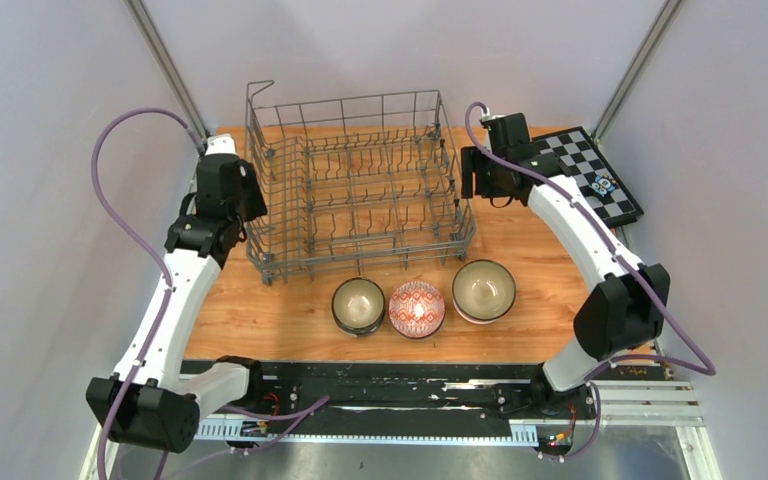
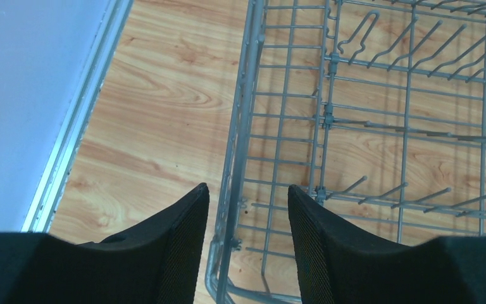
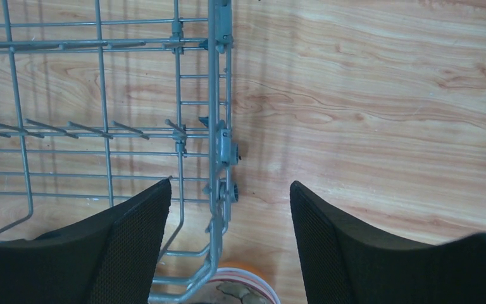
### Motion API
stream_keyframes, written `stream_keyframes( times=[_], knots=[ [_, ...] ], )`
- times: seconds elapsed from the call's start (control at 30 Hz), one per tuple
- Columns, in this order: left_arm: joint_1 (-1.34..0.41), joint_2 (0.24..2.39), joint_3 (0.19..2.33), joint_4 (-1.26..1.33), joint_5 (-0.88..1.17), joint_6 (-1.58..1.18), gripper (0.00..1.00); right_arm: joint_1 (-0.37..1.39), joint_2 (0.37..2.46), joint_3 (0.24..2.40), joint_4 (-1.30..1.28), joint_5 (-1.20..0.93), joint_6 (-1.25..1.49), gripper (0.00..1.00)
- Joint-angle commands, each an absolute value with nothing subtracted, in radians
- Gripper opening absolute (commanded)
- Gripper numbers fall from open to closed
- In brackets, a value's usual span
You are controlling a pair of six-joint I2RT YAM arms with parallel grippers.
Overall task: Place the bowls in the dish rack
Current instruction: Move the dish rack to the center of the board.
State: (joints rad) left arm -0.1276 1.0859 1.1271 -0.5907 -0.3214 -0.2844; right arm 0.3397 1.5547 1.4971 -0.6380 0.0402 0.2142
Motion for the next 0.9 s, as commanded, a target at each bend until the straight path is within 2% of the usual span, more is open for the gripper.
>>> stream_keyframes(
  times=[0.0,0.33,0.47,0.6,0.77,0.87],
  knots=[
    [-0.12,1.122,1.149,-0.541,-0.314,-0.296,0.5,0.314,1.626,1.559,-0.625,-0.037,0.236,0.7],
    [-0.116,1.174,1.138,-0.529,-0.323,-0.274,0.41,0.313,1.746,1.628,-0.617,-0.091,0.256,0.57],
    [-0.115,1.184,1.131,-0.53,-0.299,-0.274,0.33,0.313,1.774,1.646,-0.618,-0.089,0.258,0.48],
    [-0.115,1.181,1.118,-0.528,-0.267,-0.278,0.2,0.313,1.796,1.661,-0.621,-0.073,0.257,0.39],
    [-0.115,1.175,1.12,-0.529,-0.194,-0.273,0.0,0.313,1.814,1.679,-0.633,-0.029,0.247,0.2],
    [-0.115,1.176,1.12,-0.535,-0.128,-0.277,0.0,0.31,1.826,1.702,-0.654,-0.001,0.233,0.04]
  ],
)
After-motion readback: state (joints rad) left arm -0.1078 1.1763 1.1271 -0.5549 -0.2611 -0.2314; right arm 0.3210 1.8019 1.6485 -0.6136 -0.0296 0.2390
